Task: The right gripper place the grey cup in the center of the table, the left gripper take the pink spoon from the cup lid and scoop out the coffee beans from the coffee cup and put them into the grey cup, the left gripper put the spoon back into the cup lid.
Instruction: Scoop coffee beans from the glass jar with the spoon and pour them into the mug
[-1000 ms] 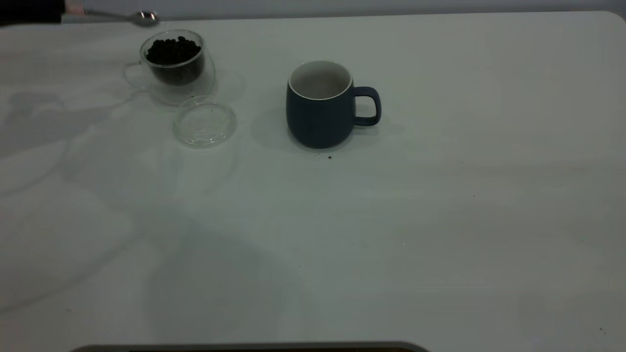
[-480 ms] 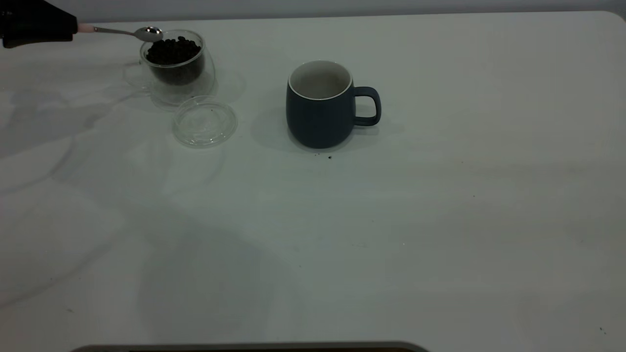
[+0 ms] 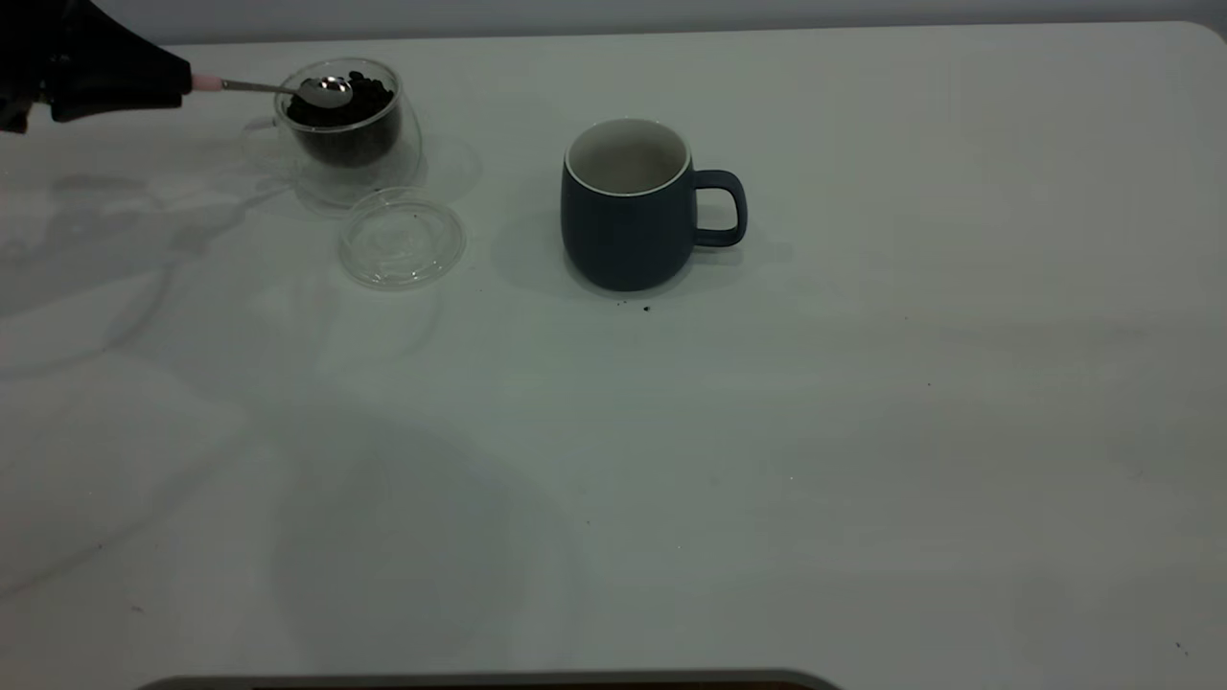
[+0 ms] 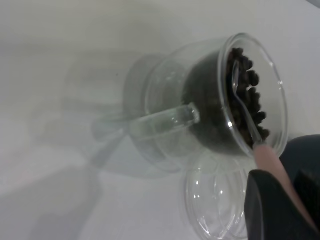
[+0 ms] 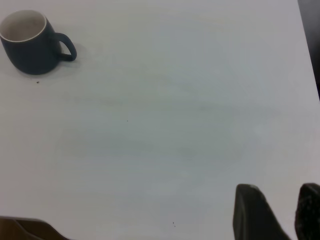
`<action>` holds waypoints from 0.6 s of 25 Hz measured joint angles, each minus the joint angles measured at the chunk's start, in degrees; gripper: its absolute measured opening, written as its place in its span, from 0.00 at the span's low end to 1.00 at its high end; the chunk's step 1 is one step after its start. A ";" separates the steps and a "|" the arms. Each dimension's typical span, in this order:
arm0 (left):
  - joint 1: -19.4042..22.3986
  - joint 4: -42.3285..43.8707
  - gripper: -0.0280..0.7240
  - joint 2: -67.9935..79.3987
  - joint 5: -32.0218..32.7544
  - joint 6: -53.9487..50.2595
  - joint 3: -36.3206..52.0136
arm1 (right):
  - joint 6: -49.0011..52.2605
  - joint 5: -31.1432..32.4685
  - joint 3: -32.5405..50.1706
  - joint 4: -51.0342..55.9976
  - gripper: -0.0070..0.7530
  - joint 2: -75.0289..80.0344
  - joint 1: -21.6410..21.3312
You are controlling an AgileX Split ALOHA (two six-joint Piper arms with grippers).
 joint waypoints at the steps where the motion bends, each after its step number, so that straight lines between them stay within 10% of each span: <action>1: -0.07 -0.05 0.20 0.14 0.00 0.00 0.00 | 0.00 0.00 0.00 0.00 0.33 0.00 0.00; 15: -1.33 -0.20 0.20 2.07 0.90 0.00 0.00 | 0.00 0.00 0.00 0.00 0.33 0.00 0.00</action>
